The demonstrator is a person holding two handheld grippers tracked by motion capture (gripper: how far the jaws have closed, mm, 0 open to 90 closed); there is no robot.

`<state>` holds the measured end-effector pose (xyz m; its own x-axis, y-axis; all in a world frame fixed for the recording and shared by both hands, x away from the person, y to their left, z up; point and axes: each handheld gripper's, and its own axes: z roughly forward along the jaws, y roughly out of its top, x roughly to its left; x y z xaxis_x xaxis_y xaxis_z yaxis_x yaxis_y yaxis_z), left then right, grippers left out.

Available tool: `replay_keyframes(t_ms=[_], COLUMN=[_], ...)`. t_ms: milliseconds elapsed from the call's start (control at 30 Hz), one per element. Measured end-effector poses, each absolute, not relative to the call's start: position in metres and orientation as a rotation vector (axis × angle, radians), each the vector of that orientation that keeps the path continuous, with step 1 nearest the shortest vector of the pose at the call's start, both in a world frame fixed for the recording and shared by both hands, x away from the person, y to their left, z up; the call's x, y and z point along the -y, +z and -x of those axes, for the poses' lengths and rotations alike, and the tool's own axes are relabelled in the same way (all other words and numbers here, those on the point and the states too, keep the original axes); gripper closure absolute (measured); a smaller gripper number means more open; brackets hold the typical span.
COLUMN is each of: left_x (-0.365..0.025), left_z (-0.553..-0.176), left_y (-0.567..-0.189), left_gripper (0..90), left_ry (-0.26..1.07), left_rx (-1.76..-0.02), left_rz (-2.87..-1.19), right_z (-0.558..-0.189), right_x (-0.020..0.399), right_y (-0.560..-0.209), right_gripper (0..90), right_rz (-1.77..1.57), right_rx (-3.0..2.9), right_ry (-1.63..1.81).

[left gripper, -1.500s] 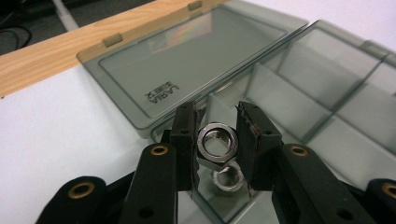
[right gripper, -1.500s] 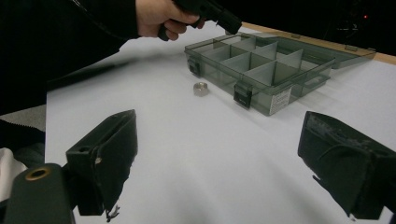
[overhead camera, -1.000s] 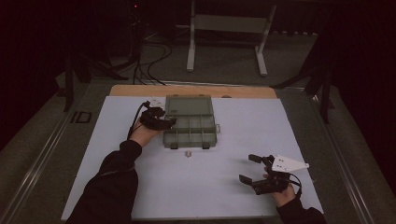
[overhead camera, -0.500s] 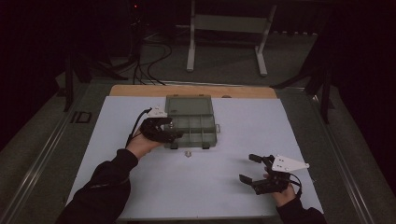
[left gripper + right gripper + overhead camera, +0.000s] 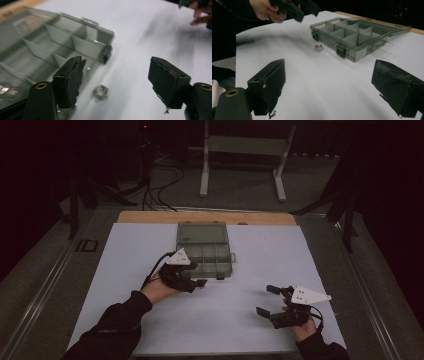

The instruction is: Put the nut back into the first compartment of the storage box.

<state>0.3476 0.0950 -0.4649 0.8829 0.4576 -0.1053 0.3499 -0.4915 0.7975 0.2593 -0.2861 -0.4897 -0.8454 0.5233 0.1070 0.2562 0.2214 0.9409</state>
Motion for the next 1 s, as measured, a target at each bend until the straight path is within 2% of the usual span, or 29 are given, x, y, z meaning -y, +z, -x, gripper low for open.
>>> replay_keyframes(t_ms=[100, 400, 767, 933, 1000], left_x=[-0.090, -0.080, -0.072, -0.070, -0.070], left_z=[-0.346, -0.348, -0.353, -0.354, -0.355], left_y=[-0.475, -0.505, -0.515, -0.519, -0.518], left_gripper=[29.3, 39.7, 50.2, 57.8, 66.1], left_ry=[0.145, 0.157, 0.252, 0.264, 0.272], left_rx=[-0.572, -0.583, -0.575, -0.582, -0.584], left_rz=[-2.166, -2.245, -2.316, -2.330, -2.333], right_z=[-0.259, -0.260, -0.259, -0.259, -0.259], right_x=[0.286, 0.286, 0.286, 0.286, 0.286], right_y=[-0.490, -0.490, -0.490, -0.490, -0.490], right_gripper=[12.1, 12.1, 12.1, 12.1, 12.1], right_rz=[-0.739, -0.738, -0.737, -0.737, -0.737], right_rx=[-2.262, -2.264, -2.265, -2.266, -2.265], right_ry=[1.671, 1.671, 1.673, 1.673, 1.673])
